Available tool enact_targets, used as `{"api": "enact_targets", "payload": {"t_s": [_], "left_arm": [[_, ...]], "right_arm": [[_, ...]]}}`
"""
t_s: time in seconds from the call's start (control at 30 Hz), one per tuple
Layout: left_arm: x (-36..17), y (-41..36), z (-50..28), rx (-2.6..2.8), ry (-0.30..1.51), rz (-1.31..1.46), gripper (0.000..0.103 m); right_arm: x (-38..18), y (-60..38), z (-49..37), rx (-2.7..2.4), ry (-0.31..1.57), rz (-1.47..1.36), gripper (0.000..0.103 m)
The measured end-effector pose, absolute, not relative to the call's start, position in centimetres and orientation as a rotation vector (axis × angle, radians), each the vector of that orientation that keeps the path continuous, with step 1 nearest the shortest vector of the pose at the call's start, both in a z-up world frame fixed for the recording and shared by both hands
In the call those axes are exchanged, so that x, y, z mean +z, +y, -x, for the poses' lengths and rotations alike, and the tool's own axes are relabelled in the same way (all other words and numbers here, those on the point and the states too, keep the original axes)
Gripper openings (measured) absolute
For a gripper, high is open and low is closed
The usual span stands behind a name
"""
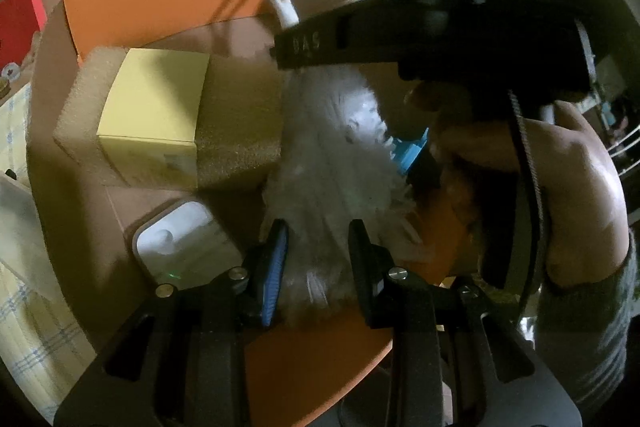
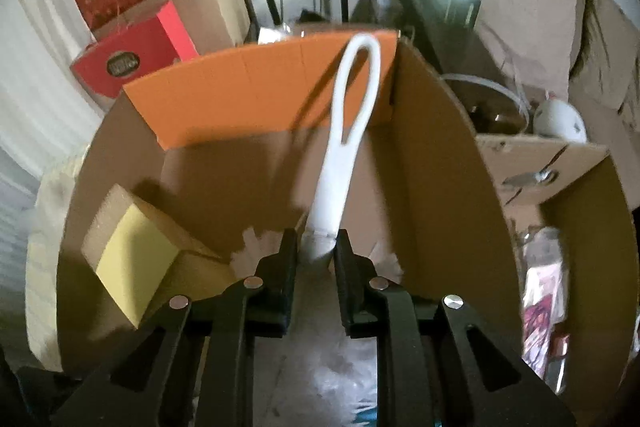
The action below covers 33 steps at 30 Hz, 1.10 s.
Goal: Organize objects
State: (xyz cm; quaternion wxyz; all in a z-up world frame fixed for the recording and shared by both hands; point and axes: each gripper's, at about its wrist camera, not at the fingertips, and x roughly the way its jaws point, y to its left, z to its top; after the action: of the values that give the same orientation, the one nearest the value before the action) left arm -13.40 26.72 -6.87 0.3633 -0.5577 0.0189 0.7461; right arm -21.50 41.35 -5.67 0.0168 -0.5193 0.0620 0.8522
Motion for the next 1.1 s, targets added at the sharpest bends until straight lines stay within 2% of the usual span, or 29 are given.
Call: {"api": "enact_targets", "payload": {"t_s": [0.2,0.33,0.4,0.43,0.5,0.6,0.73,0.83,1.1], "left_arm": [[-6.3,25.7,13.3,1.957,0.026,1.431,0.030],[-5.2,24.9,13.3,1.987,-0.012,1.391,0.049],[-4.2,24.5,13.1,2.014,-0.017,1.364,0.055],[-3.7,24.3,13.0,2.036,-0.012,1.348,0.062],[-2.7,24.0,12.9,2.073,-0.002,1.318,0.065],[-1.9,23.1,13.2,2.141,0.003,1.281,0.078],[-1.1,21.8,15.0,2.215,0.005,1.265,0.081],[-0.2,20.0,15.1,2.278,0.007,1.253,0.093],[0.8,15.8,15.1,2.414,-0.001,1.242,0.099]], "right_arm": [[-6.9,42.6,21.4,2.581,0.305,1.698,0.018],[-6.0,42.4,20.9,2.591,0.282,1.659,0.029],[-5.2,42.3,20.4,2.627,0.306,1.638,0.045],[-4.9,42.2,20.2,2.638,0.313,1.628,0.046],[-4.2,42.0,19.7,2.660,0.319,1.608,0.049],[-2.6,41.3,18.7,2.717,0.322,1.558,0.052],[-0.5,39.6,17.0,2.785,0.257,1.465,0.056],[0.3,38.7,16.1,2.815,0.236,1.418,0.058],[1.3,36.8,13.7,2.866,0.196,1.319,0.069]]}}
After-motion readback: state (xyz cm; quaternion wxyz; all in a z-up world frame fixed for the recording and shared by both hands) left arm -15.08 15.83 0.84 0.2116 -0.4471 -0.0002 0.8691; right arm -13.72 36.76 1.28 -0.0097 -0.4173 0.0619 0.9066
